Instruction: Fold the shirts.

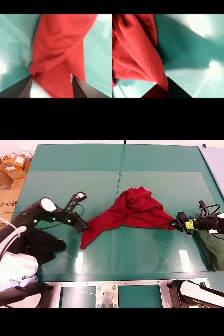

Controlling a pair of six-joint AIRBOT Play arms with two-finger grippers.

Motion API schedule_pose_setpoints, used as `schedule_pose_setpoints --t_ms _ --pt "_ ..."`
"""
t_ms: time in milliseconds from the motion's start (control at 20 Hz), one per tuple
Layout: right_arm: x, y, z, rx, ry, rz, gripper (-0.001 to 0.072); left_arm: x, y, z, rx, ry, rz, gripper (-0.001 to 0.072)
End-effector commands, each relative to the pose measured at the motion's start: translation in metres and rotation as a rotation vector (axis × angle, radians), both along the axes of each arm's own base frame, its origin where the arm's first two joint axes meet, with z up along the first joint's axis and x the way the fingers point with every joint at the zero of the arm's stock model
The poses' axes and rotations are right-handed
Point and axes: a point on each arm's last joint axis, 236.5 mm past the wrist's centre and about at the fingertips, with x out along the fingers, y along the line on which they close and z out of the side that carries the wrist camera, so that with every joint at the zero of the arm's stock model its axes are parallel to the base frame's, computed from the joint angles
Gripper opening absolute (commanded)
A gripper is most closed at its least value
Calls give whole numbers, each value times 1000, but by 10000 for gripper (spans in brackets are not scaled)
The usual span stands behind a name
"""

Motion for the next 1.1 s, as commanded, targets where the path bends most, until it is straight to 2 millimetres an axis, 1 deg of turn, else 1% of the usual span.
schedule_pose_setpoints --t_ms 0,150,200,250,300,350,400,450,550,600,650,700,800,850,900,950,1000,1050 --pt "0 -1 1 1 -1 -1 16 4 -15 -10 56 -84 -80 550" --pt "0 -1 1 1 -1 -1 16 3 -12 -26 89 -64 -98 549" --pt "0 0 1 4 -3 -3 16 3 -11 -30 94 -61 -97 475" --pt "1 0 2 9 -6 -6 16 4 -9 -32 103 -64 -100 352" --pt "3 2 3 18 -11 -12 16 7 -8 -33 109 -74 -96 344" --pt "4 2 4 22 -14 -15 16 12 -8 -31 105 -87 -79 233" --pt "5 3 5 26 -18 -14 16 18 -10 -27 99 -98 -62 97" --pt "4 3 5 25 -18 -13 16 23 -12 -21 85 -98 -31 21" --pt "4 3 5 27 -17 -10 16 35 -15 -2 79 -103 -9 20" --pt "3 4 6 32 -13 -6 15 40 -12 7 103 -106 -14 19" --pt "2 4 7 35 -11 -2 15 46 -1 16 153 -108 -15 19" --pt "2 1 9 36 -13 -5 15 54 18 26 219 -108 -2 19" --pt "5 -10 19 36 -27 -18 15 70 72 47 334 -103 97 19" --pt "7 -18 26 35 -39 -30 16 72 102 57 351 -74 173 19" --pt "9 -22 34 32 -53 -33 15 69 126 64 350 -35 233 19" --pt "10 -22 40 32 -63 -24 16 62 142 68 320 16 287 19" --pt "13 -16 50 52 -82 -13 15 53 144 70 267 72 313 19" --pt "18 -2 63 96 -128 12 15 43 136 72 198 125 300 19"
